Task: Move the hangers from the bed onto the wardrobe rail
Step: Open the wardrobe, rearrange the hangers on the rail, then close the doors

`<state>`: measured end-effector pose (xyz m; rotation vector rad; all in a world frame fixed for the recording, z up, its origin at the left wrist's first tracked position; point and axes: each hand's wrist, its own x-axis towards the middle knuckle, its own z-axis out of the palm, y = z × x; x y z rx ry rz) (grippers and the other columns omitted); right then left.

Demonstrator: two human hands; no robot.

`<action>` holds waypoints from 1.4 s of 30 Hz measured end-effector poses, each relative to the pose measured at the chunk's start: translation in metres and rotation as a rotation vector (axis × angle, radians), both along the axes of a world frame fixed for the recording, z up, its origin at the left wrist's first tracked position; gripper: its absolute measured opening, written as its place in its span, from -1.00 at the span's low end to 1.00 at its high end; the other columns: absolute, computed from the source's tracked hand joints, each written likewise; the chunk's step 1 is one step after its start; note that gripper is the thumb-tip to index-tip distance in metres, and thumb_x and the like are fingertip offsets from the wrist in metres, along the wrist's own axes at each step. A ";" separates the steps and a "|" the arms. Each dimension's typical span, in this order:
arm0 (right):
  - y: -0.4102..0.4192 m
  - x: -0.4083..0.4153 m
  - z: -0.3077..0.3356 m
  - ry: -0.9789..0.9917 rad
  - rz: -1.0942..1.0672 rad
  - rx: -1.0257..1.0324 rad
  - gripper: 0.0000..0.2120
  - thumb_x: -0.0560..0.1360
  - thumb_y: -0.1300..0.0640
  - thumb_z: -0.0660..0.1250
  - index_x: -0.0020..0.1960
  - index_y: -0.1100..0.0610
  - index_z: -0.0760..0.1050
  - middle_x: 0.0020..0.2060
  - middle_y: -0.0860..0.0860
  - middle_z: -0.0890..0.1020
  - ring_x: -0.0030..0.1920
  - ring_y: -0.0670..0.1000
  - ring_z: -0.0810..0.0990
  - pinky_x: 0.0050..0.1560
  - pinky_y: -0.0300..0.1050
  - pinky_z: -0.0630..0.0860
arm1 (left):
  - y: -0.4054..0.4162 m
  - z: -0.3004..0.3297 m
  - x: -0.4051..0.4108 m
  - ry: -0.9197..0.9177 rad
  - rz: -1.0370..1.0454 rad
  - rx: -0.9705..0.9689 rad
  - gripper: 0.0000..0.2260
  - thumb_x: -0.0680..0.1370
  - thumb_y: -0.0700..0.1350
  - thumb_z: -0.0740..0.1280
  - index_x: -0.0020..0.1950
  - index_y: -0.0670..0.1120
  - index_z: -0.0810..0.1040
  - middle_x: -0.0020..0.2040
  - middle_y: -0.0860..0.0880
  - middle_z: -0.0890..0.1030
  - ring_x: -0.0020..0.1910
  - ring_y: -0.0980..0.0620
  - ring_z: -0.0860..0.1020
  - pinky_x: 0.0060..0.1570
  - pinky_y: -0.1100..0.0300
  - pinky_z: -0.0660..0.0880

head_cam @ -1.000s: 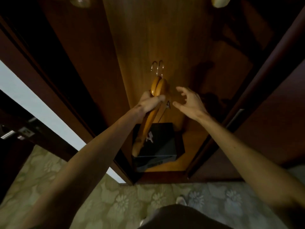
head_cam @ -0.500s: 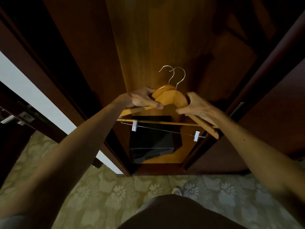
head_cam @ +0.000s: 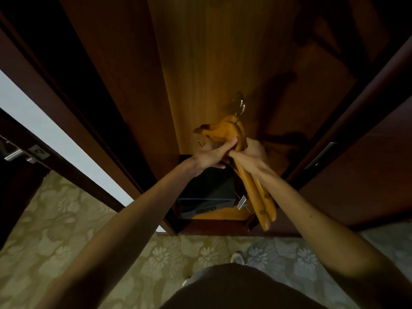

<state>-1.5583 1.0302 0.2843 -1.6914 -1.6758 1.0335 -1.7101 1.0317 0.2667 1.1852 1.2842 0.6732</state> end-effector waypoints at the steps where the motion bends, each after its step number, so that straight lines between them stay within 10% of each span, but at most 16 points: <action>1: -0.001 -0.001 -0.003 -0.019 0.027 -0.004 -0.88 0.50 0.12 0.44 0.01 0.10 0.56 -0.24 -0.04 0.61 -0.20 -0.03 0.63 -0.32 -0.23 0.48 | -0.001 0.001 0.003 -0.024 -0.044 0.007 -0.54 0.55 0.28 0.33 0.27 -0.01 0.57 0.14 0.00 0.66 0.10 0.06 0.64 0.01 0.16 0.62; 6: -0.005 0.007 -0.004 0.074 0.201 -0.090 -0.67 0.50 0.06 0.46 0.22 0.09 0.52 0.01 0.01 0.66 0.01 -0.04 0.66 -0.02 -0.09 0.61 | -0.001 -0.006 -0.004 -0.118 -0.003 -0.067 -0.62 0.51 0.14 0.47 0.22 -0.05 0.62 0.03 0.04 0.69 0.13 0.03 0.61 0.13 0.10 0.55; 17: -0.010 0.019 0.027 0.250 0.158 -0.091 -0.97 0.59 0.11 0.36 0.00 -0.02 0.54 -0.25 -0.14 0.58 -0.18 -0.11 0.56 0.02 -0.01 0.53 | 0.003 0.023 -0.009 -0.092 0.062 -0.050 -0.71 0.46 0.01 0.53 0.11 -0.09 0.68 0.03 -0.04 0.73 0.13 0.04 0.66 0.22 0.02 0.53; 24: 0.013 0.003 0.115 0.273 0.061 0.106 -0.64 0.58 0.01 0.33 0.36 0.04 0.49 0.05 -0.03 0.59 0.16 0.06 0.59 0.31 0.19 0.50 | 0.028 0.130 -0.017 -0.049 0.198 0.088 -0.85 0.46 0.01 0.49 -0.15 -0.03 0.61 -0.37 0.08 0.60 -0.29 0.17 0.59 -0.14 0.20 0.53; 27: 0.021 -0.003 0.158 0.267 0.062 0.203 -0.55 0.57 -0.04 0.33 0.41 0.06 0.43 0.04 -0.04 0.52 0.15 0.09 0.57 0.31 0.23 0.50 | 0.038 0.183 -0.022 -0.078 0.288 0.179 -0.83 0.46 -0.01 0.49 -0.14 -0.06 0.57 -0.43 0.09 0.59 -0.43 0.19 0.59 -0.37 0.28 0.53; 33: 0.037 -0.019 0.236 0.247 0.116 0.397 -0.87 0.60 0.03 0.31 0.14 -0.09 0.51 0.01 -0.01 0.66 0.01 0.00 0.64 0.12 0.03 0.58 | 0.053 0.280 -0.032 -0.143 0.407 0.355 -0.79 0.47 0.01 0.46 -0.04 -0.11 0.63 -0.38 0.07 0.62 -0.36 0.13 0.61 -0.19 0.17 0.61; 39: 0.058 -0.041 0.296 0.146 0.123 0.511 -0.84 0.58 0.07 0.29 0.10 0.09 0.57 -0.04 0.07 0.66 -0.05 0.05 0.64 0.10 0.11 0.60 | 0.071 0.344 -0.038 -0.165 0.520 0.430 -0.37 0.32 0.10 0.52 0.34 -0.14 0.56 -0.12 -0.02 0.69 -0.14 0.02 0.67 -0.35 0.23 0.57; 42: 0.071 -0.051 0.321 0.125 0.135 0.516 -0.81 0.57 0.06 0.28 0.09 0.12 0.57 -0.05 0.09 0.66 -0.07 0.05 0.64 0.07 0.12 0.62 | 0.077 0.368 -0.041 -0.151 0.525 0.467 -0.62 0.44 0.02 0.46 0.18 -0.15 0.65 -0.25 0.01 0.65 -0.22 0.06 0.63 -0.32 0.21 0.51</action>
